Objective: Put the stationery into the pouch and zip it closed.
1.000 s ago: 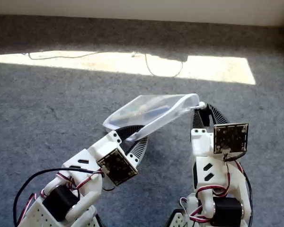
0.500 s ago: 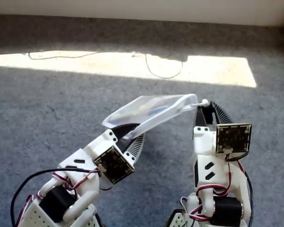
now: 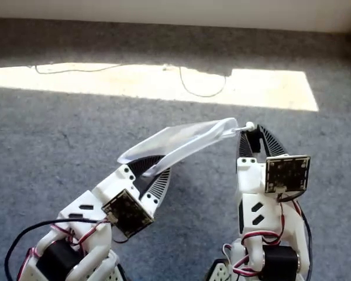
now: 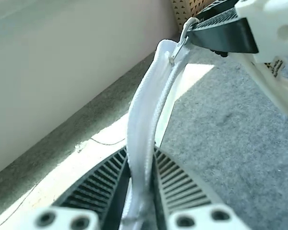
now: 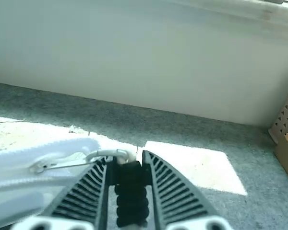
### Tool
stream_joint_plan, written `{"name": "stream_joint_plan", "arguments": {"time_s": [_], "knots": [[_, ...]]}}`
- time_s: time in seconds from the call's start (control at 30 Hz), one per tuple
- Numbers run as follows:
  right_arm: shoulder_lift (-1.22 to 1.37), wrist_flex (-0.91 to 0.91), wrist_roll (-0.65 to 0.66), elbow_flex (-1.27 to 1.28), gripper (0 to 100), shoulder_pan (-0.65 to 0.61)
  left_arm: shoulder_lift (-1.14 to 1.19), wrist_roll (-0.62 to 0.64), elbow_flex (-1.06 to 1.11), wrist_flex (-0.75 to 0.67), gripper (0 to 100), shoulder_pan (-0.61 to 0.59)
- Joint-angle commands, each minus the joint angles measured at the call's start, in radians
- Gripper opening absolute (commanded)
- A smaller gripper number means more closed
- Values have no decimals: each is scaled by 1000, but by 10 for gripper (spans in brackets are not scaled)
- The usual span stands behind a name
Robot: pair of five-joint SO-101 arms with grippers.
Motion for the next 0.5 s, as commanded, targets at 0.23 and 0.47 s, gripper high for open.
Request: {"name": "stream_joint_plan", "arguments": {"time_s": [0.23, 0.47], "knots": [[10, -48, -8, -36, 7, 108, -87, 49, -111, 52, 5, -200], [10, -48, -8, -36, 7, 108, -87, 104, -162, 57, 5, -292]]}}
